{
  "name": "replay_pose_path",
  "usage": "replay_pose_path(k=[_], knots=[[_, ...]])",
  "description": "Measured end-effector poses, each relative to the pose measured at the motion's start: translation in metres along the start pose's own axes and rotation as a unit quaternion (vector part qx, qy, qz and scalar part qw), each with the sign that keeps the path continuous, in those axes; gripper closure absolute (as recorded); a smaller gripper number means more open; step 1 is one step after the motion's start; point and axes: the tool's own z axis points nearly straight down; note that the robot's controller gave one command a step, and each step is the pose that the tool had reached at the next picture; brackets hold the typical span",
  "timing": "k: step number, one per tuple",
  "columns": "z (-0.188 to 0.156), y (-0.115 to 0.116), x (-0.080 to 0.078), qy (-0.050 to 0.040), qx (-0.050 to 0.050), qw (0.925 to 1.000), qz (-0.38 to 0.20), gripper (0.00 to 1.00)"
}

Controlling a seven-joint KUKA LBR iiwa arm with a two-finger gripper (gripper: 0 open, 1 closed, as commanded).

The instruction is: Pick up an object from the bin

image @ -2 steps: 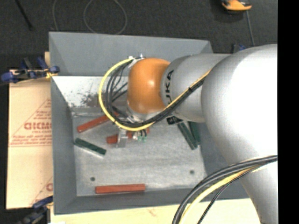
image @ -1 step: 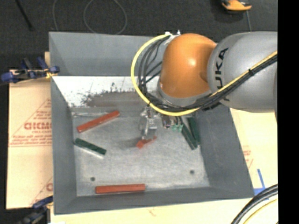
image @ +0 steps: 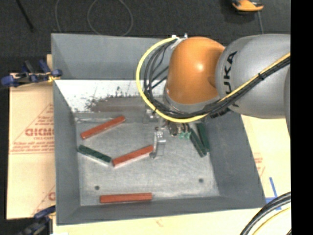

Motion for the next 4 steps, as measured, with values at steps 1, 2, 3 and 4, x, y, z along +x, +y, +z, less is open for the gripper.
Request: replay_pose_path(k=[1,2,3,4], knots=[[0.116,-0.02,0.005,0.0032,0.001,0.9906,0.137,0.0],[0.133,0.014,-0.025,-0.0008,0.0,0.9964,0.084,0.0],[0.132,0.013,-0.025,-0.0008,0.0,0.9963,0.086,1.0],[0.019,-0.051,0.002,-0.0017,0.001,0.9901,-0.14,1.0]])
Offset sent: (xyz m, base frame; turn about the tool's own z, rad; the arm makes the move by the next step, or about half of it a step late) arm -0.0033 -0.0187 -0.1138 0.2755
